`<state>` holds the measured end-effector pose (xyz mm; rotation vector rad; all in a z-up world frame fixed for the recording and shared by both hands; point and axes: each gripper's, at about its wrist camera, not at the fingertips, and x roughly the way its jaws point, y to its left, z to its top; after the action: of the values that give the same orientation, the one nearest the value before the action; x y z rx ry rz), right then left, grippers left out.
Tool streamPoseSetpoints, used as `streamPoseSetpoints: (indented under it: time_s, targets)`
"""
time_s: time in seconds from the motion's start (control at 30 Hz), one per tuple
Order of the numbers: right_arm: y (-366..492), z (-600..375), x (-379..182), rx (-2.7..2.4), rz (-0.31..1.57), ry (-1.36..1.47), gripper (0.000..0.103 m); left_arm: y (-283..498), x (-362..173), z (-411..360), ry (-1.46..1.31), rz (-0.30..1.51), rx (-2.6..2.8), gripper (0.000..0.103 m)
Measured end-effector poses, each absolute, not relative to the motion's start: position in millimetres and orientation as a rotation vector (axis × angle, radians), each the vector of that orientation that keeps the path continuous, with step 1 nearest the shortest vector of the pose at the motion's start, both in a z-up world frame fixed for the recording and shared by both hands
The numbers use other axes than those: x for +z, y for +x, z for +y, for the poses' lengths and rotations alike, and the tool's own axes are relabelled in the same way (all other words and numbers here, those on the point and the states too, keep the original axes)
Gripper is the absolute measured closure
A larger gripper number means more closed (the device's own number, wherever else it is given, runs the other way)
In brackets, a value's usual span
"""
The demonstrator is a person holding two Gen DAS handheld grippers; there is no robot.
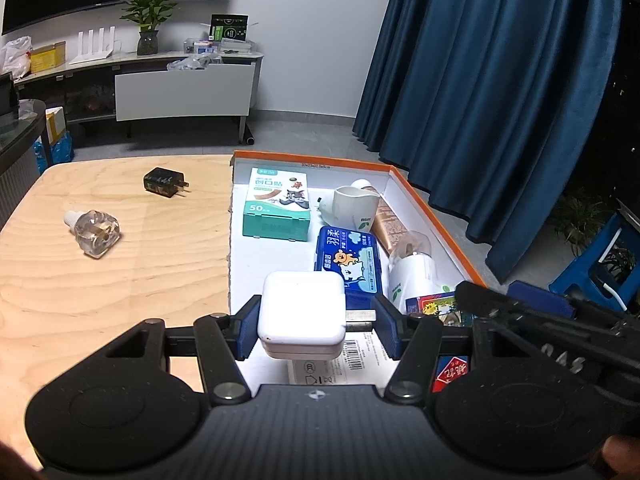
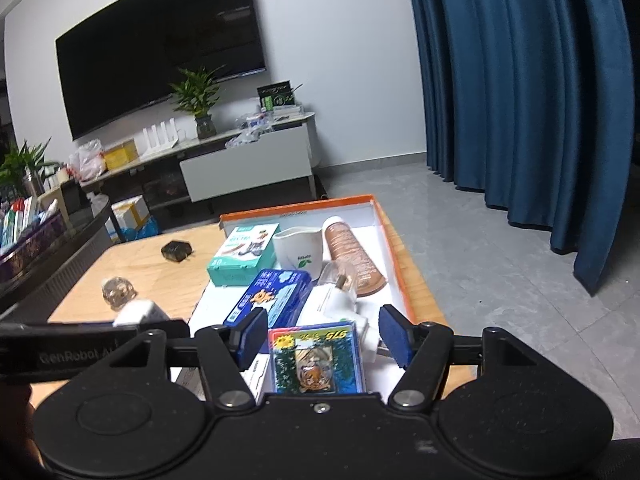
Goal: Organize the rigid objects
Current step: 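Lower and release charger cube with left tool while right tool releases red card box inside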
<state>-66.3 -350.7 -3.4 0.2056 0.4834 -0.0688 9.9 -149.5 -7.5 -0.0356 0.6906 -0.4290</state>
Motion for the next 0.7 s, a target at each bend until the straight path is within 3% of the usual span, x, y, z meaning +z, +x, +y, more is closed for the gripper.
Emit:
streamPoseSetpoints:
  time_s: [0.33,0.4,0.7]
  targets:
    - [-75.6,-357.0,11.7,-0.112,0.423,0.194,0.026,16.8,-10.9,-171.6,0.000,0.693,-0.493,0.044]
    - [-76.9,-356.7,14.3,-0.110,0.420,0.185,0.026,17.1,-12.3,-172.9,0.004,0.697,-0.497,0.034]
    - [-81.5,-344.6,27.0,-0.087,0.396,0.160,0.022,10.8,5.7,-157.7,0.019,0.671,-0.412,0.012]
